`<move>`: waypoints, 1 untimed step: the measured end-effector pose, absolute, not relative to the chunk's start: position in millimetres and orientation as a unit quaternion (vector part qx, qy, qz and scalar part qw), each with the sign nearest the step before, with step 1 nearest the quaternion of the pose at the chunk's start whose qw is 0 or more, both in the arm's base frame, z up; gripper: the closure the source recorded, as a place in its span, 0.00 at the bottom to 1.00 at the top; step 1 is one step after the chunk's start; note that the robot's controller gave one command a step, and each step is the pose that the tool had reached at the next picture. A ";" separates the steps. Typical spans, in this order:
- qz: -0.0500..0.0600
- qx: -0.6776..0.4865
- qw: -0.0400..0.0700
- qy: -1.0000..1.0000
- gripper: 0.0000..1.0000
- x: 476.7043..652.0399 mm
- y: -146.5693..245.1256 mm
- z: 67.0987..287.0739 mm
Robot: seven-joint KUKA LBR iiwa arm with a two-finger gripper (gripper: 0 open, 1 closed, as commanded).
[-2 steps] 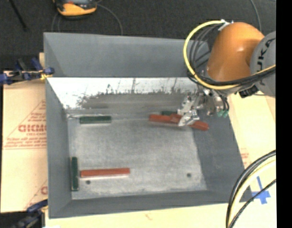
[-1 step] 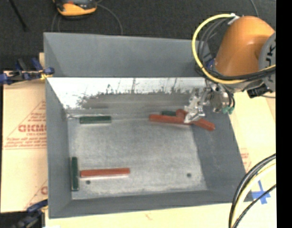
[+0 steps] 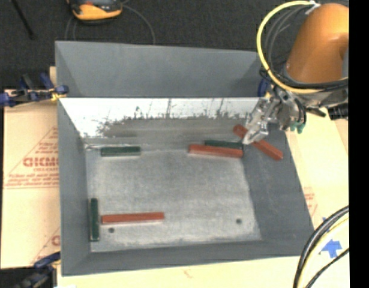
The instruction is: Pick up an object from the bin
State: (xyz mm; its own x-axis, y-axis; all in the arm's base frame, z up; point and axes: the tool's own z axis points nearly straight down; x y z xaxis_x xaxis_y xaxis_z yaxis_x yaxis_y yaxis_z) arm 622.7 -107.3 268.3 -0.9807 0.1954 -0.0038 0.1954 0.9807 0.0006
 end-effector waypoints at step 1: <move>-0.001 0.059 0.002 0.998 1.00 625.0 -111.1 294.6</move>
Offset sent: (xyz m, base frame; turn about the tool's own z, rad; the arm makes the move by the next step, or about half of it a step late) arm -0.0045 0.0252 -0.1978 0.1843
